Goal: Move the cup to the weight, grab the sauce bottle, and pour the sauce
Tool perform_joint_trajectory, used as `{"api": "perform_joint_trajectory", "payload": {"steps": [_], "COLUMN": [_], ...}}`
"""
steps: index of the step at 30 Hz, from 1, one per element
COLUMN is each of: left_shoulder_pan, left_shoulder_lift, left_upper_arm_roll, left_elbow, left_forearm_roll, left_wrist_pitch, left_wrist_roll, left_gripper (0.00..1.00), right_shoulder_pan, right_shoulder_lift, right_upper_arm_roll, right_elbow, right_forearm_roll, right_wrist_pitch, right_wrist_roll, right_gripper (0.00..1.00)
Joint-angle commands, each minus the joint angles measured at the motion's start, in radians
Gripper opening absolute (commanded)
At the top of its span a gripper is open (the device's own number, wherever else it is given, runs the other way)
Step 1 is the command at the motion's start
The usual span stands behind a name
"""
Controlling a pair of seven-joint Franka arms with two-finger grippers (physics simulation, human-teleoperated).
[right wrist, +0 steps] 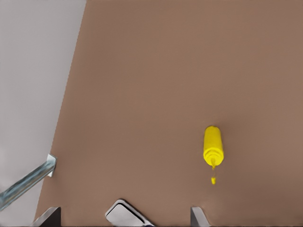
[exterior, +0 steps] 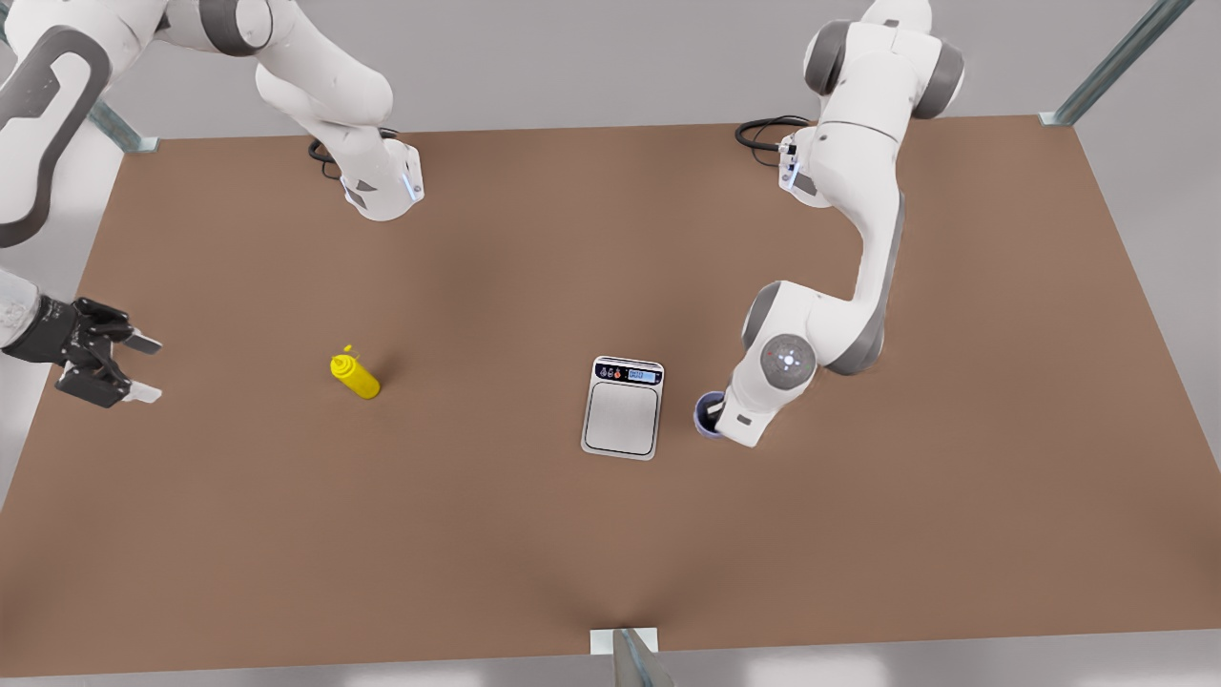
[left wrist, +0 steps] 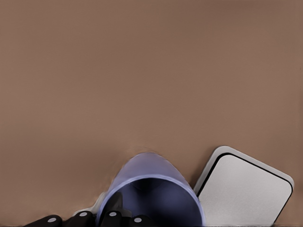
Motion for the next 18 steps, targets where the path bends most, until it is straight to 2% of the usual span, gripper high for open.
{"api": "perform_joint_trajectory", "payload": {"steps": [1, 2, 4, 7, 11, 13, 14, 15, 17, 18], "left_shoulder_pan": [-0.005, -0.02, -0.07, -0.109, -0.155, -0.167, -0.167, -0.167, -0.167, -0.167], "left_shoulder_lift": [0.008, 0.015, 0.026, 0.075, 0.109, 0.124, 0.129, 0.138, 0.141, 0.141], "left_upper_arm_roll": [0.0, 0.0, 0.0, 0.0, 0.0, 0.002, 0.002, 0.002, 0.003, 0.003], "left_elbow": [0.014, 0.025, 0.026, 0.062, 0.082, 0.092, 0.092, 0.098, 0.098, 0.098], "left_forearm_roll": [-0.1, -0.119, -0.163, -0.186, -0.221, -0.22, -0.22, -0.217, -0.212, -0.211], "left_wrist_pitch": [0.002, 0.002, 0.017, 0.037, 0.071, 0.071, 0.072, 0.072, 0.072, 0.072], "left_wrist_roll": [-0.007, -0.016, -0.052, -0.072, -0.104, -0.105, -0.102, -0.09, -0.088, -0.088], "left_gripper": [0.21, 0.21, 0.21, 0.21, 0.21, 0.21, 0.23, 0.3, 0.32, 0.39], "right_shoulder_pan": [-0.013, -0.022, -0.129, -0.214, -0.249, -0.247, -0.247, -0.247, -0.246, -0.247], "right_shoulder_lift": [0.013, 0.036, 0.134, 0.263, 0.283, 0.315, 0.347, 0.364, 0.373, 0.39], "right_upper_arm_roll": [0.0, 0.0, 0.0, 0.001, 0.001, 0.003, 0.003, 0.008, 0.011, 0.011], "right_elbow": [0.0, -0.002, -0.014, -0.038, -0.255, -0.259, -0.276, -0.278, -0.278, -0.276], "right_forearm_roll": [0.027, 0.073, 0.28, 0.4, 0.545, 0.571, 0.607, 0.623, 0.643, 0.642], "right_wrist_pitch": [-0.001, -0.001, -0.126, -0.219, -0.263, -0.298, -0.323, -0.326, -0.36, -0.36], "right_wrist_roll": [0.03, 0.071, 0.071, -0.009, -0.208, -0.234, -0.297, -0.318, -0.32, -0.32], "right_gripper": [1.0, 1.0, 1.0, 1.0, 1.0, 1.0, 1.0, 1.0, 1.0, 1.0]}}
